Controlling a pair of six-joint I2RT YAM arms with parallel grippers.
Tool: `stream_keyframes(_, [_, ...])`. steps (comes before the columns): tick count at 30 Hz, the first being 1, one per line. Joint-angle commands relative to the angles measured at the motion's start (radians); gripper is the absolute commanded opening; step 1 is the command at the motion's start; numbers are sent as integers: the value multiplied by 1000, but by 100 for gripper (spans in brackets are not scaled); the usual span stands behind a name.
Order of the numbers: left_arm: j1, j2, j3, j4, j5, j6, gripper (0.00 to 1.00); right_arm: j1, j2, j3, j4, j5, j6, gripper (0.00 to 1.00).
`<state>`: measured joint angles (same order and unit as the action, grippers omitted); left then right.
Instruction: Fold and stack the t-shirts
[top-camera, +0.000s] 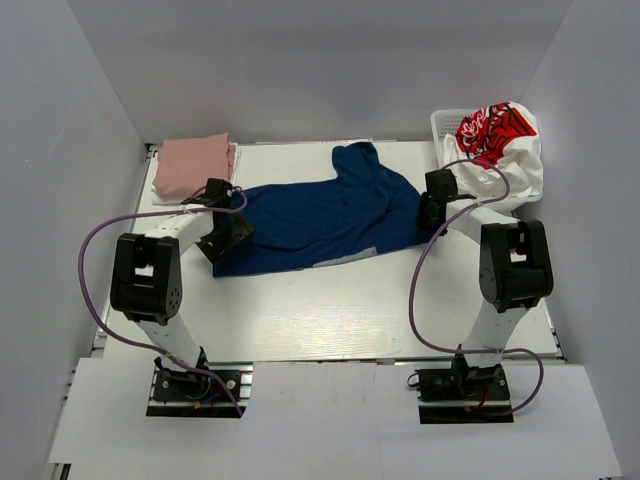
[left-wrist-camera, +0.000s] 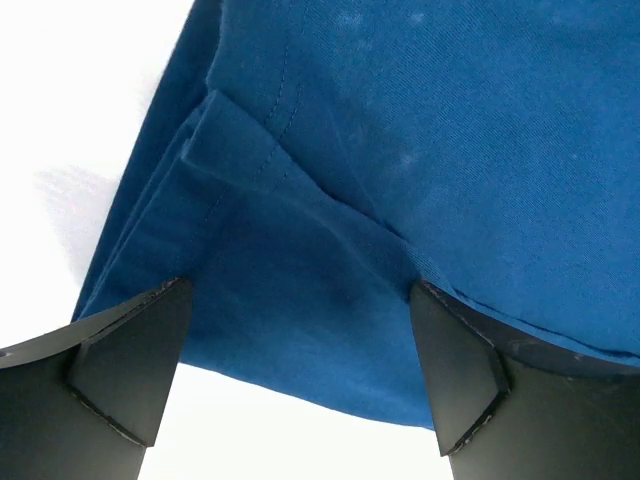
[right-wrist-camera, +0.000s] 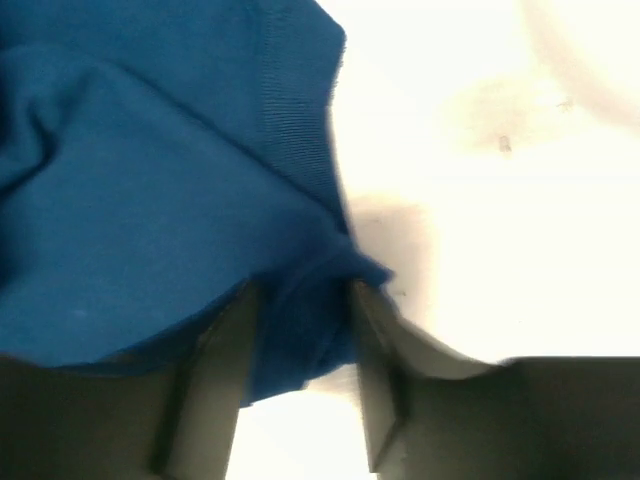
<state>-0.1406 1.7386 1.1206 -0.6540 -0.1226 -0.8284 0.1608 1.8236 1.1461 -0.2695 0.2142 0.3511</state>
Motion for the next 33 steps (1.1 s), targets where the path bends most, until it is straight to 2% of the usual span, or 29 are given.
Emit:
stream_keyframes(1, [-5,7,-13,25,2,8,100,-35,-27,-25,-16,53,6,35])
stream_keyframes(3, [-5,16,-22,5,-14,8,100,-47,-21,-48,-45,73,18,28])
stream_keyframes(6, [-5,16,-45,-4,-37,8,100,-81,-33,-101,-54,79,61,0])
stream_keyframes(14, [-5,35,-114,-24,-60,8,100,-142,-283,-370,-65,90,150,1])
stream_keyframes(16, [-5,35,-126,-38,-60,8,100,-144,-349,-428,-82,90,154,11])
stream_keyframes(17, [-5,18,-151,-47,-60,8,100,-148,-363,-457,-76,82,152,25])
stream_keyframes(19, [-5,-40,-179,-47,-51,8,100,-145,-420,-448,-115,65,137,45])
stream_keyframes(20, [-5,-66,-203,-47,-51,18,100,-141,-438,-439,-119,13,99,55])
stream_keyframes(21, [-5,-92,-212,-47,-42,18,100,-139,-482,-431,-113,-22,94,71])
stream_keyframes(22, [-5,-144,-212,-38,-28,28,100,-138,-538,-427,-84,-53,83,83])
stream_keyframes(23, [-5,-169,-212,-27,-17,28,100,-138,-562,-425,-41,-172,56,90])
stream_keyframes(25, [-5,-207,-212,-13,-17,38,100,-118,-663,-427,15,-293,40,90])
stream_keyframes(27, [-5,-235,-203,5,-17,38,100,-98,-693,-408,90,-358,22,90])
stream_keyframes(31, [-5,-235,-141,14,-26,38,100,-25,-630,-329,137,-501,-17,90])
stream_keyframes(33, [-5,-223,-122,14,-26,48,100,14,-529,-290,170,-532,-11,90])
